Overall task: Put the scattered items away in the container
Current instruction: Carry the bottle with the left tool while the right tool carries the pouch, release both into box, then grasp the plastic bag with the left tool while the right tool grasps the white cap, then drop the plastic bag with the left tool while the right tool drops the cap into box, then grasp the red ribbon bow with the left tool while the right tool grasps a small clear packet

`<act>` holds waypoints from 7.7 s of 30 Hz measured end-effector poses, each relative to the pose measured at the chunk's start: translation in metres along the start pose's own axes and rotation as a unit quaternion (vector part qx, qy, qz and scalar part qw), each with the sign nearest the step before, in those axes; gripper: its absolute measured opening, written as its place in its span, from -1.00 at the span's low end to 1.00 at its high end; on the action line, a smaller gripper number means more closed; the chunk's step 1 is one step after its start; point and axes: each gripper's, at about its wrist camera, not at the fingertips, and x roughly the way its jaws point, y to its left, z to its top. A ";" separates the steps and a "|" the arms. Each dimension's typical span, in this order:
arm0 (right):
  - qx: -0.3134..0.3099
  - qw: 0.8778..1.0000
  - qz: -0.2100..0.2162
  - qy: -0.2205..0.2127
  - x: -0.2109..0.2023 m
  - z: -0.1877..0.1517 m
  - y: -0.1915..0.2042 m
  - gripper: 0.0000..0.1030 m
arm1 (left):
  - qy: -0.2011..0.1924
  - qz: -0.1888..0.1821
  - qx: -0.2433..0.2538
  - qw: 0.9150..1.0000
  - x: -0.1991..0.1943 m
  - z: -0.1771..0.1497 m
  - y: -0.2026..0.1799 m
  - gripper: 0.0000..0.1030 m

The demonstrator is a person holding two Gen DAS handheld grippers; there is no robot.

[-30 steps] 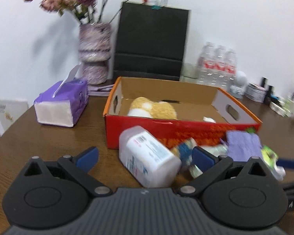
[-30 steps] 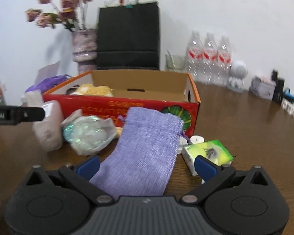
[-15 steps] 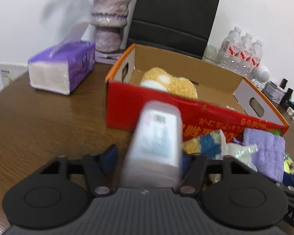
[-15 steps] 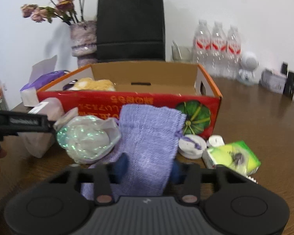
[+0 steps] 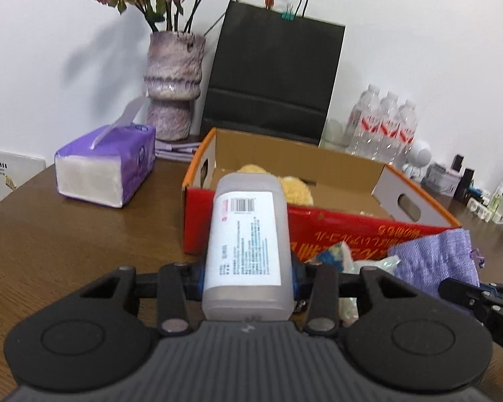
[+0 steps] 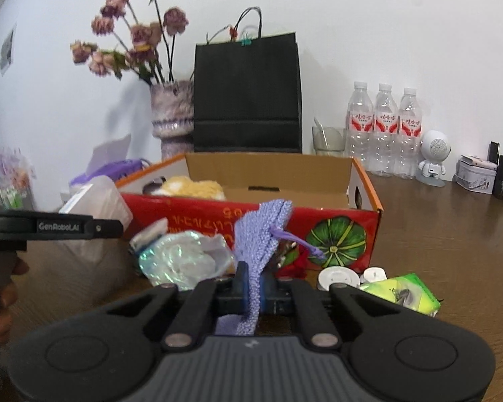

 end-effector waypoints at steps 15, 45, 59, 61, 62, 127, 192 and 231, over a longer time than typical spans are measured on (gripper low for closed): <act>0.020 0.997 0.024 -0.076 -0.023 0.058 -0.001 -0.92 | -0.016 -0.074 -0.043 0.996 -0.014 0.044 -0.002 -0.18; 0.076 0.996 -0.048 0.029 0.145 0.102 -0.043 0.63 | -0.002 -0.046 -0.012 0.999 0.093 0.093 -0.038 1.00; 0.053 0.998 -0.047 -0.001 0.086 0.116 -0.046 1.00 | -0.006 0.003 0.014 1.000 0.055 0.094 -0.026 1.00; 0.045 0.998 -0.043 -0.008 0.069 0.111 -0.048 1.00 | -0.004 0.000 0.017 1.000 0.047 0.090 -0.023 1.00; 0.041 0.998 -0.042 -0.010 0.062 0.107 -0.048 1.00 | -0.003 -0.001 0.020 1.000 0.042 0.087 -0.020 1.00; -0.032 0.998 -0.044 0.027 -0.026 0.017 -0.037 -0.26 | 0.012 -0.044 0.038 0.998 -0.035 0.005 -0.072 0.01; 0.004 0.999 -0.046 0.027 0.064 0.100 -0.052 1.00 | -0.001 -0.019 0.008 1.000 0.035 0.088 -0.020 1.00; -0.027 0.995 -0.058 0.075 0.018 -0.001 -0.109 -0.63 | 0.093 -0.024 0.011 0.995 0.065 -0.025 -0.151 -0.08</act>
